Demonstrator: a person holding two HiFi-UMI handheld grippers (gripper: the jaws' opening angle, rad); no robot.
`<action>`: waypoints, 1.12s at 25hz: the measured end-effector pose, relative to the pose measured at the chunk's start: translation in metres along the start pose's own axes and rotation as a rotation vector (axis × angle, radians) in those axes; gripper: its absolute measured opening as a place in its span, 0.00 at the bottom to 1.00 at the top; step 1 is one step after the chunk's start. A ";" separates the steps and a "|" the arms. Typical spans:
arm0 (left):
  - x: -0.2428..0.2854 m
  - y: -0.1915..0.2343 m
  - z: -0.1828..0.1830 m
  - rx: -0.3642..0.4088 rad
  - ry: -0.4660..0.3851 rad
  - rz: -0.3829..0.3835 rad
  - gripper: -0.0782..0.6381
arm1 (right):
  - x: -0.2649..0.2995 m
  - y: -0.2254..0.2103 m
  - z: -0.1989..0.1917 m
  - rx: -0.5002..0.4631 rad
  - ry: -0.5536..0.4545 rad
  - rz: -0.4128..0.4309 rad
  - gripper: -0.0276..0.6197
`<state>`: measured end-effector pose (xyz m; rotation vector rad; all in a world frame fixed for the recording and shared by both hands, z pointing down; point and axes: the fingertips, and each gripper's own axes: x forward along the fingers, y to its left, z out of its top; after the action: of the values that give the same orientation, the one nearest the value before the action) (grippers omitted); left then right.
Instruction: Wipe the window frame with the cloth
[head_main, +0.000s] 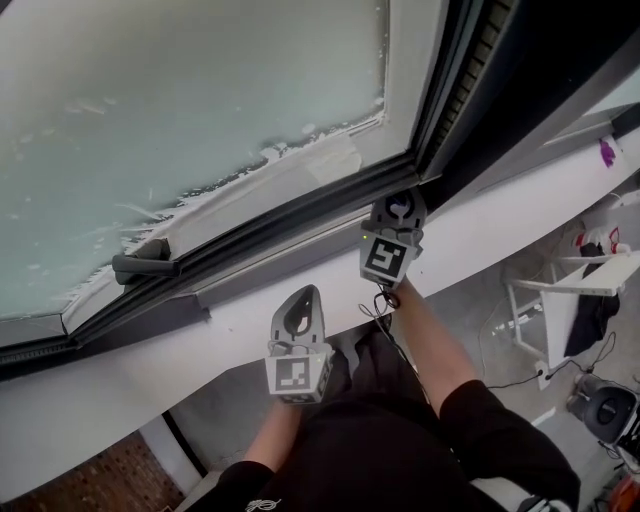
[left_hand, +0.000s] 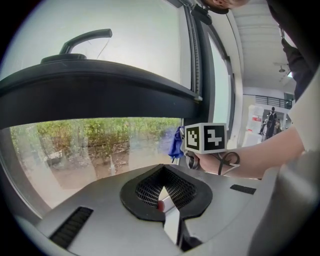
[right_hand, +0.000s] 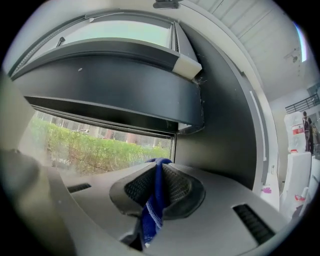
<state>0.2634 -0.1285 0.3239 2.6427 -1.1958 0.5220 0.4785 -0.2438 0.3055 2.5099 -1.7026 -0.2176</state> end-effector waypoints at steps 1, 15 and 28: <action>-0.002 0.001 -0.002 -0.005 0.003 0.005 0.11 | 0.000 0.000 -0.002 0.000 0.003 -0.004 0.08; 0.023 0.006 -0.045 0.009 0.033 -0.012 0.12 | 0.001 0.007 -0.007 -0.093 -0.038 -0.055 0.08; 0.077 0.020 -0.076 0.080 -0.066 -0.075 0.11 | -0.004 0.010 -0.014 0.026 -0.213 -0.152 0.08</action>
<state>0.2777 -0.1705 0.4244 2.7802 -1.1105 0.4828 0.4707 -0.2433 0.3215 2.7235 -1.5916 -0.4952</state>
